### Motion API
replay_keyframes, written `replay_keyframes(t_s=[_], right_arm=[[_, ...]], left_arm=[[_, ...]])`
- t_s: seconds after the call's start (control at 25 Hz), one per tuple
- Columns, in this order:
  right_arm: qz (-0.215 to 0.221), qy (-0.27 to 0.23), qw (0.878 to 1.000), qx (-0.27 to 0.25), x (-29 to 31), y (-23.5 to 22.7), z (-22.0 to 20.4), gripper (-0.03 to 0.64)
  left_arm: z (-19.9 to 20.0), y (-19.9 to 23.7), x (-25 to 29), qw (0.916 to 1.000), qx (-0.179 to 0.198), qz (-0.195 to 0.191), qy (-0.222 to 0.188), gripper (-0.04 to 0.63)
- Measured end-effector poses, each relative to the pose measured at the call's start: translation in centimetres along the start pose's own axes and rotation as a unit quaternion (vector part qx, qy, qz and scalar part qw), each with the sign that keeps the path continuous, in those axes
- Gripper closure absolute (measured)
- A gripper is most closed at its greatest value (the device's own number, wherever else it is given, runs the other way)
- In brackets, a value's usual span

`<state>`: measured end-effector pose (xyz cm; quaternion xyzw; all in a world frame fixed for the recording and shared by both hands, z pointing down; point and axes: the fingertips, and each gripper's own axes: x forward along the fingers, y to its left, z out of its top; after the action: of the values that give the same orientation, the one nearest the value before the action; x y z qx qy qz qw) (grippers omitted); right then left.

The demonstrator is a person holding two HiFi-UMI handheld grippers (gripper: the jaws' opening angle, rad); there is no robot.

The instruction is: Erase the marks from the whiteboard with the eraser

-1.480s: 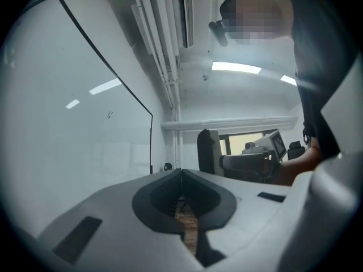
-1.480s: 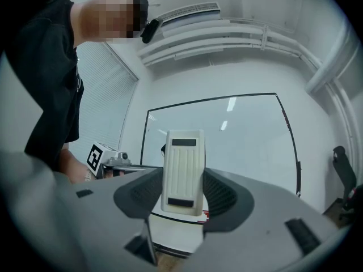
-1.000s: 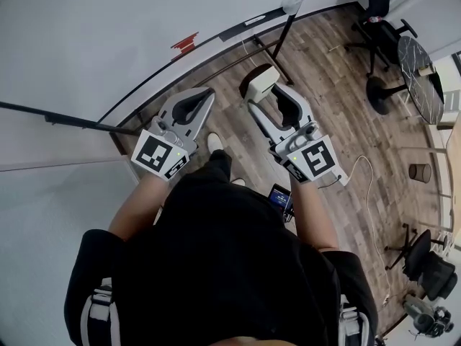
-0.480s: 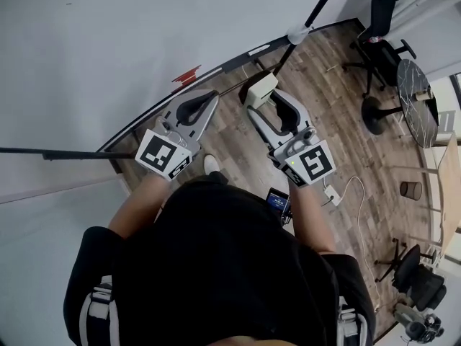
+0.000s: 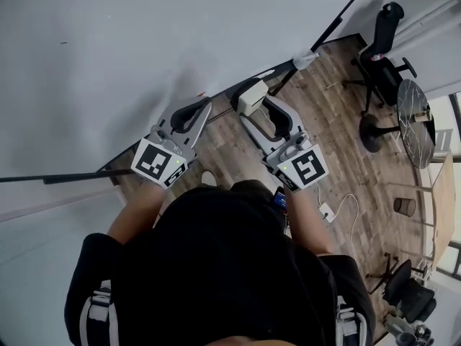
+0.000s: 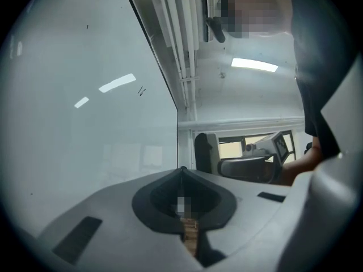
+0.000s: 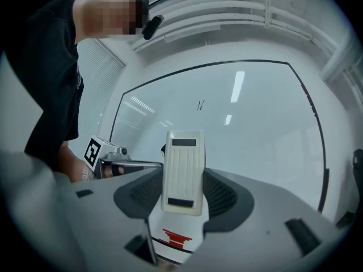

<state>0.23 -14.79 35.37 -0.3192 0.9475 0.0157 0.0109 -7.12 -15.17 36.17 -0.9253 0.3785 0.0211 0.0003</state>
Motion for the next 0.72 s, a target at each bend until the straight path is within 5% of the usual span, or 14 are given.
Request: replay_keyframes(t_s=[0.2, 0.44, 0.72], right_arm=[[0.039, 0.008, 0.999, -0.006, 1.8, -3.1, -0.9, 0.394], [0.126, 0.004, 0.99, -0.064, 3.6, -6.4, 0.4, 0.394], [0.216, 0.011, 0.958, -0.19, 6.3, -8.2, 1.7, 0.394]], left_arm=[[-1.2, 1.9, 2.1, 0.9992, -0.016, 0.036, 0.004, 0.589], [-0.1, 3.8, 5.2, 0.9915, -0.012, 0.129, -0.012, 0.589], [1.7, 5.0, 5.1, 0.9645, 0.01, 0.264, -0.002, 0.589]])
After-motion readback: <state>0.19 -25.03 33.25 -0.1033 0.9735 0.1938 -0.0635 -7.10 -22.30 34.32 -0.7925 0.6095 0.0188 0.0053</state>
